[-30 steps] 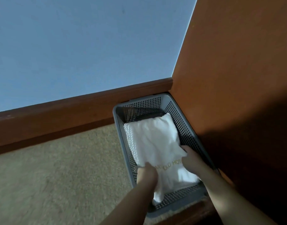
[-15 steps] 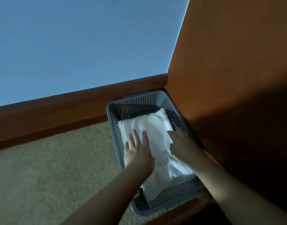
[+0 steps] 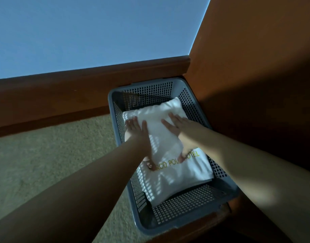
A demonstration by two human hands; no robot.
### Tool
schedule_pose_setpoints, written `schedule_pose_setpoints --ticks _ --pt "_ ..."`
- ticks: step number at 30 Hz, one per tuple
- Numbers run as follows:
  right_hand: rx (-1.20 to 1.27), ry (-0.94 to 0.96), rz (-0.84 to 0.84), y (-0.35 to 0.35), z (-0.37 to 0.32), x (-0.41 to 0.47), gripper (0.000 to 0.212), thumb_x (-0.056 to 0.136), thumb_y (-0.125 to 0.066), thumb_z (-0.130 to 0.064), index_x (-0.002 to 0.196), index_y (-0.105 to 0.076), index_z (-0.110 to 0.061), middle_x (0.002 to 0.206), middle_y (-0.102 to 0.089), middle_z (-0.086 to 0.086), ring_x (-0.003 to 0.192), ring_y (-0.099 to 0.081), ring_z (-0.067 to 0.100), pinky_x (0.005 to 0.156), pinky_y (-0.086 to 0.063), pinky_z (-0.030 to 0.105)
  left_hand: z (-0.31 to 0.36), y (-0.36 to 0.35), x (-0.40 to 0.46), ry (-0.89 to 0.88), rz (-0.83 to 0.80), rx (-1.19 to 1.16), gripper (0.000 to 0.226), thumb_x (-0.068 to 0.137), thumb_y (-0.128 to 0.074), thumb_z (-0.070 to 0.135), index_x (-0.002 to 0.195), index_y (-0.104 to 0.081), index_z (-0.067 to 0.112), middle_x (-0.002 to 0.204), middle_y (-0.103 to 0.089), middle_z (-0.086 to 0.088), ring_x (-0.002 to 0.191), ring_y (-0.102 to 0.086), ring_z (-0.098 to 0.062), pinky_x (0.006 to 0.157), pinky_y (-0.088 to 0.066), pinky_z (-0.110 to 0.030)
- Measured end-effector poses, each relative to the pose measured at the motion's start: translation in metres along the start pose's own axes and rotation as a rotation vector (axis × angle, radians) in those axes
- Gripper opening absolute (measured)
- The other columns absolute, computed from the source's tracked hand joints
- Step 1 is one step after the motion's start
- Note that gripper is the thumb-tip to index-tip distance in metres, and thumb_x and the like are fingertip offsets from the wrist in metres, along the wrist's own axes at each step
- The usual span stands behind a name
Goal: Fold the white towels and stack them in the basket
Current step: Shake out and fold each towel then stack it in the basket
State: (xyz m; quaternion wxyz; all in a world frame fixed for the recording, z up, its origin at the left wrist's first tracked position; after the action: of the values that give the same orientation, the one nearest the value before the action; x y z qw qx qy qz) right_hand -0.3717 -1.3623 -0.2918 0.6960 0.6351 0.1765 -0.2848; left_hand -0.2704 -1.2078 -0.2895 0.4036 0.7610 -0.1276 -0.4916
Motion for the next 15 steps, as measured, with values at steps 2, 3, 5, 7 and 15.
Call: schedule_pose_setpoints --ticks 2,3,5,7,15 --pt "-0.103 -0.004 -0.007 0.005 0.002 -0.007 0.176 0.044 -0.087 -0.080 0.157 0.035 -0.023 0.164 0.035 0.022 0.156 0.021 0.036 0.126 0.010 0.045 0.009 0.001 -0.016 -0.053 0.027 0.061 0.169 0.059 -0.069 0.094 0.151 0.030 -0.007 0.152 0.029 -0.045 0.148 0.021 -0.061 0.123 0.008 -0.068" --pt "-0.153 -0.015 -0.011 0.010 0.005 -0.015 0.170 0.051 -0.087 -0.075 0.158 0.033 -0.020 0.164 0.032 0.025 0.155 0.021 0.036 0.126 0.012 0.048 0.015 -0.002 -0.025 -0.088 0.032 0.093 0.169 0.058 -0.064 0.097 0.149 0.031 -0.008 0.151 0.029 -0.045 0.147 0.022 -0.061 0.122 0.010 -0.069" --pt "-0.235 -0.046 -0.048 0.012 0.010 -0.030 0.149 0.072 -0.081 -0.062 0.158 0.028 -0.009 0.165 0.024 0.030 0.157 0.016 0.039 0.127 0.012 0.052 0.021 -0.017 -0.039 -0.101 0.009 0.131 0.166 0.062 -0.061 0.097 0.147 0.032 -0.011 0.152 0.027 -0.046 0.146 0.022 -0.063 0.121 0.012 -0.069" --pt "-0.298 -0.070 -0.079 0.009 0.007 -0.042 0.144 0.075 -0.078 -0.058 0.155 0.026 0.001 0.167 0.017 0.031 0.158 0.010 0.042 0.127 0.010 0.054 0.019 -0.033 -0.045 -0.072 0.013 0.140 0.157 0.073 -0.061 0.090 0.147 0.033 -0.011 0.153 0.027 -0.047 0.146 0.024 -0.062 0.122 0.012 -0.067" --pt "-0.042 -0.254 -0.155 0.001 -0.014 -0.034 0.072 0.108 -0.031 -0.019 0.160 0.014 0.003 0.169 0.012 0.027 0.159 0.009 0.043 0.127 0.010 0.057 0.019 -0.023 -0.065 -0.118 0.039 0.145 0.141 0.084 -0.058 0.082 0.154 0.018 -0.014 0.160 0.011 -0.045 0.152 0.008 -0.061 0.123 0.008 -0.067"
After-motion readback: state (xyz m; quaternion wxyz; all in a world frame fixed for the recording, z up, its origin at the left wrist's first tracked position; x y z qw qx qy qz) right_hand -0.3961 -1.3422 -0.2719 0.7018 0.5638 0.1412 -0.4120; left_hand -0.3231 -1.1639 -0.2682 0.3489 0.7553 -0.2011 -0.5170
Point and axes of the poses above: each hand's wrist, its own x-axis towards the middle knuckle, its own y-axis out of the back of the hand, z = x × y, the point moved 5 cm from there along x, towards the middle knuckle
